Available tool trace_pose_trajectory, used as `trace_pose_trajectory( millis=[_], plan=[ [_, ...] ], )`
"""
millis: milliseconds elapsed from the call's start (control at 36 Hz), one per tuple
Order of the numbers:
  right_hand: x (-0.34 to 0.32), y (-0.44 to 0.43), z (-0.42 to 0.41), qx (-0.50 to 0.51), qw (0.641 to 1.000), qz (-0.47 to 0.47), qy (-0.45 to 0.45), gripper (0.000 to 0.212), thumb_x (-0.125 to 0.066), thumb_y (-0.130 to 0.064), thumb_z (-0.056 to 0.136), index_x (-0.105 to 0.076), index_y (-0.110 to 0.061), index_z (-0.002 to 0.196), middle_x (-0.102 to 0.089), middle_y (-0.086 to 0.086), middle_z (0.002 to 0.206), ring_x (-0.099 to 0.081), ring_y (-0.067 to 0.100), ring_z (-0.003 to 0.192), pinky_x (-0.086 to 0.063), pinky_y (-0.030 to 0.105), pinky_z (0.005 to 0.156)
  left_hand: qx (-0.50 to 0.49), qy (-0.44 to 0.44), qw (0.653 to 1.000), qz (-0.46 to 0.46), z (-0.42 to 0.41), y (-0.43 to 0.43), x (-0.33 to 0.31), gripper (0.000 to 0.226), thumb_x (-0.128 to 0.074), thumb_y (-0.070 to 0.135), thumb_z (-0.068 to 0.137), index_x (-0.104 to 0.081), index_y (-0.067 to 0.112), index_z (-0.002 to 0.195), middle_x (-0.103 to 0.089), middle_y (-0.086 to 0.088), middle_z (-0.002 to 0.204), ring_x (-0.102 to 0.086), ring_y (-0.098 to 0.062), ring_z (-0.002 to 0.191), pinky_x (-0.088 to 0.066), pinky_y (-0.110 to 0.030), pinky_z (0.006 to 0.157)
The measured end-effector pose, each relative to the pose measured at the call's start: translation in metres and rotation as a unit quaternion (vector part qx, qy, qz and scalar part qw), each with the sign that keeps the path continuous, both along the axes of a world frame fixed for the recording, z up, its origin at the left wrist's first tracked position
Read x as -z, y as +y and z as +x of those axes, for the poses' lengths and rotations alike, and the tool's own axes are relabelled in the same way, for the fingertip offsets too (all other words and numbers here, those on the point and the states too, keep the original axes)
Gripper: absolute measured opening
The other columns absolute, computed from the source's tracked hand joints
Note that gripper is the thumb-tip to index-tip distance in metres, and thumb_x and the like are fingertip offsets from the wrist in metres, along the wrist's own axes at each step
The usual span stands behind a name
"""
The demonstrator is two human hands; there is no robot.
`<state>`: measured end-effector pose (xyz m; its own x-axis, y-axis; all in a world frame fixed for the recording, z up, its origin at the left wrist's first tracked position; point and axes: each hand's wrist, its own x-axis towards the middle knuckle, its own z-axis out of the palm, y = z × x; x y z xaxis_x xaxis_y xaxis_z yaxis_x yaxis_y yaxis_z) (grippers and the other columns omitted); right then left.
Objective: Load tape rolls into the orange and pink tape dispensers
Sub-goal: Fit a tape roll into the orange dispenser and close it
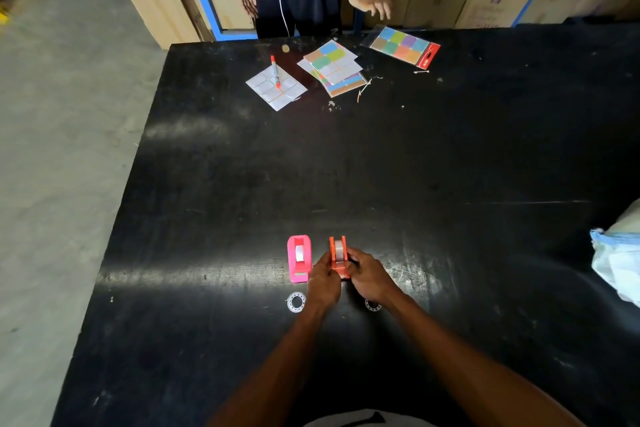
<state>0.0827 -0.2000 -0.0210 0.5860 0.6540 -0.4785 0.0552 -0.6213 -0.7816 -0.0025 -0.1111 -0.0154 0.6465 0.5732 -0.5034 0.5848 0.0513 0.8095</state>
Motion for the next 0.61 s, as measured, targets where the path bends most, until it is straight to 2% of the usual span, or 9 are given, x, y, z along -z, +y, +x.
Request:
trace_pose_trajectory(
  millis=[83, 167, 278, 333, 389, 444, 500, 528, 611],
  plan=[
    [0.002, -0.002, -0.001, -0.008, 1.000, -0.008, -0.017, 0.032, -0.047, -0.021, 0.099, -0.062, -0.032, 0.125, -0.071, -0.007, 0.118, -0.066, 0.010, 0.106, -0.052, 0.034, 0.097, 0.006, 0.002, 1.000, 0.000, -0.001, 0.001, 0.002, 0.037, -0.047, 0.004, 0.097, -0.061, 0.016, 0.129, -0.071, -0.001, 0.112, -0.067, -0.015, 0.099, -0.055, -0.026, 0.090],
    [-0.001, -0.005, -0.002, -0.007, 1.000, -0.015, -0.016, 0.033, -0.044, -0.015, 0.098, -0.063, -0.029, 0.122, -0.071, -0.004, 0.117, -0.066, 0.012, 0.105, -0.051, 0.035, 0.097, 0.017, 0.004, 1.000, 0.002, -0.004, 0.000, -0.003, 0.039, -0.046, 0.002, 0.095, -0.061, 0.017, 0.128, -0.070, 0.001, 0.110, -0.066, -0.013, 0.098, -0.052, -0.010, 0.079],
    [-0.009, -0.007, -0.004, 0.002, 1.000, -0.005, -0.013, 0.034, -0.044, -0.010, 0.096, -0.064, -0.028, 0.115, -0.071, -0.007, 0.114, -0.065, 0.012, 0.107, -0.049, 0.032, 0.099, 0.029, 0.008, 1.000, 0.008, -0.010, 0.002, -0.005, 0.039, -0.043, 0.001, 0.094, -0.062, 0.016, 0.124, -0.069, 0.002, 0.110, -0.065, -0.016, 0.101, -0.049, -0.018, 0.082],
    [-0.012, -0.007, -0.004, 0.016, 1.000, -0.005, -0.007, 0.036, -0.045, -0.008, 0.098, -0.060, -0.019, 0.128, -0.065, -0.006, 0.123, -0.060, 0.011, 0.116, -0.042, 0.024, 0.102, 0.018, 0.003, 1.000, 0.014, -0.012, 0.004, -0.007, 0.032, -0.044, 0.006, 0.097, -0.063, 0.013, 0.121, -0.070, 0.000, 0.108, -0.066, -0.019, 0.099, -0.047, -0.014, 0.075],
    [-0.014, -0.007, -0.006, 0.037, 0.999, -0.008, -0.014, 0.040, -0.046, -0.007, 0.099, -0.051, -0.007, 0.138, -0.061, 0.005, 0.134, -0.056, 0.016, 0.125, -0.039, 0.025, 0.108, -0.012, -0.013, 1.000, 0.018, -0.016, 0.008, -0.011, 0.028, -0.047, 0.011, 0.099, -0.064, 0.012, 0.121, -0.070, -0.001, 0.112, -0.066, -0.018, 0.101, -0.048, -0.014, 0.077],
    [-0.016, -0.007, -0.007, 0.053, 0.998, 0.002, -0.021, 0.040, -0.047, -0.006, 0.099, -0.049, -0.004, 0.139, -0.060, 0.010, 0.135, -0.058, 0.019, 0.123, -0.041, 0.028, 0.108, -0.043, -0.027, 0.999, 0.014, -0.019, 0.014, -0.018, 0.027, -0.049, 0.010, 0.098, -0.064, 0.015, 0.120, -0.069, 0.000, 0.113, -0.065, -0.017, 0.102, -0.051, -0.022, 0.087],
    [-0.019, -0.006, -0.010, 0.056, 0.998, 0.010, -0.039, 0.037, -0.048, -0.006, 0.098, -0.052, -0.004, 0.135, -0.064, 0.010, 0.128, -0.061, 0.018, 0.115, -0.045, 0.026, 0.103, -0.082, -0.043, 0.995, 0.020, -0.023, 0.023, -0.022, 0.027, -0.055, 0.016, 0.091, -0.066, 0.031, 0.110, -0.072, -0.001, 0.113, -0.069, -0.022, 0.101, -0.055, -0.038, 0.094],
    [-0.019, -0.005, -0.011, 0.056, 0.997, 0.012, -0.047, 0.035, -0.049, -0.007, 0.098, -0.054, -0.006, 0.133, -0.066, 0.008, 0.125, -0.062, 0.016, 0.112, -0.046, 0.027, 0.101, -0.099, -0.057, 0.993, 0.027, -0.027, 0.029, -0.017, 0.026, -0.057, 0.020, 0.087, -0.067, 0.037, 0.104, -0.073, -0.002, 0.110, -0.070, -0.023, 0.098, -0.057, -0.042, 0.091],
    [-0.017, -0.002, -0.013, 0.058, 0.996, 0.019, -0.067, 0.029, -0.051, -0.012, 0.096, -0.060, -0.014, 0.124, -0.069, 0.001, 0.115, -0.065, 0.014, 0.107, -0.051, 0.034, 0.100, -0.100, -0.062, 0.992, 0.047, -0.039, 0.054, -0.015, 0.033, -0.056, 0.010, 0.083, -0.069, 0.035, 0.101, -0.076, 0.000, 0.099, -0.072, -0.017, 0.084, -0.061, -0.039, 0.078]
  ],
)
